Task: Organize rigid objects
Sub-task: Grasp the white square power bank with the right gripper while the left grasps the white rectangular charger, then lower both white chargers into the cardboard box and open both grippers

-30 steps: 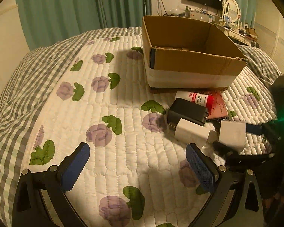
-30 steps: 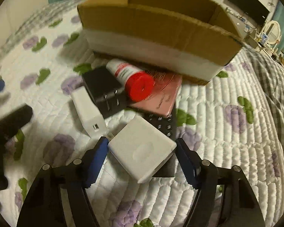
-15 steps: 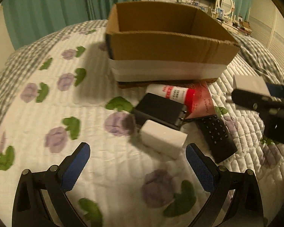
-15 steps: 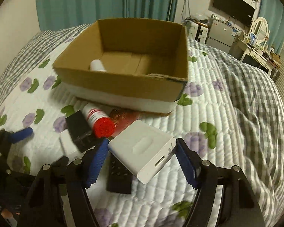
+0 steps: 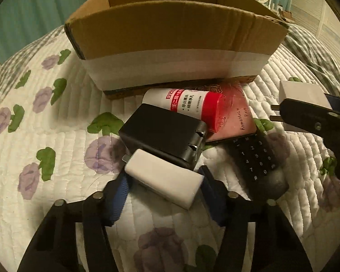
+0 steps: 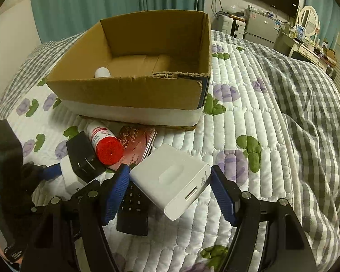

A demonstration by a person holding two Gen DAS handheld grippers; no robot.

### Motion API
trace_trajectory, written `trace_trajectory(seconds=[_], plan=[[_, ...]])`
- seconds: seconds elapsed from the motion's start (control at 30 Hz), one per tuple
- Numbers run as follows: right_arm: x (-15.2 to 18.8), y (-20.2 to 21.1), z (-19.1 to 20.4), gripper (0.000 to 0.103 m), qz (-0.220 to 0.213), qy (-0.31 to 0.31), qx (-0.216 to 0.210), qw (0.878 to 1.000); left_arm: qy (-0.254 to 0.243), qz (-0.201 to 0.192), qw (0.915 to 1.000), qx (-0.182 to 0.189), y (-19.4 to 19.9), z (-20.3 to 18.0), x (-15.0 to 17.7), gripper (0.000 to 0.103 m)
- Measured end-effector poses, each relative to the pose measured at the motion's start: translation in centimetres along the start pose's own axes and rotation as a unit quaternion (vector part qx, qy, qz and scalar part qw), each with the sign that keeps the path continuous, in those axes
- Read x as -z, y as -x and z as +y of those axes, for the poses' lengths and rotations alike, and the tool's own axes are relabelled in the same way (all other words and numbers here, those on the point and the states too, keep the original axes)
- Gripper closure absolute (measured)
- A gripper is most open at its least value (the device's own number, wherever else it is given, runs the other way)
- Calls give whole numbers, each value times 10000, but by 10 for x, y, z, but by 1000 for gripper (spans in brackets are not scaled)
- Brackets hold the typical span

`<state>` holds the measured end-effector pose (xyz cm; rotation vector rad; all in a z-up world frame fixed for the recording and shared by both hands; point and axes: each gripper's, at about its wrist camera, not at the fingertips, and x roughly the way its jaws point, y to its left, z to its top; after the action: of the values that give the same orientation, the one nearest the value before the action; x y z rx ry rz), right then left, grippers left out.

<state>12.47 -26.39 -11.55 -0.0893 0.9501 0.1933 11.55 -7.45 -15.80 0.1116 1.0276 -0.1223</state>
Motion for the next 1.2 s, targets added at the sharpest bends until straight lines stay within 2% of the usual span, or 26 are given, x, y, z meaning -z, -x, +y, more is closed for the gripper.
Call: trace_trajectory(seconds=[0.27, 0.57, 0.77, 0.93, 1.07, 1.2], plan=[[0, 20, 3, 31, -268, -28, 94, 9996, -73, -231, 9997, 25, 32, 5, 8, 44], [-7, 64, 14, 31, -624, 20, 210, 9978, -84, -814, 9966, 76, 97, 17, -1, 44], [-25, 113, 19, 31, -1144, 116, 293, 9929, -156, -1346, 9906, 187, 145, 17, -39, 44], [-56, 141, 17, 31, -1524, 123, 248, 9879, -299, -1777, 9836, 14, 171, 27, -74, 44], [-85, 146, 13, 31, -1697, 91, 177, 9853, -278, -1957, 9803, 29, 175, 37, -105, 44], [-118, 139, 8, 31, -1823, 113, 170, 9830, -312, -1949, 9803, -109, 158, 46, -134, 44]])
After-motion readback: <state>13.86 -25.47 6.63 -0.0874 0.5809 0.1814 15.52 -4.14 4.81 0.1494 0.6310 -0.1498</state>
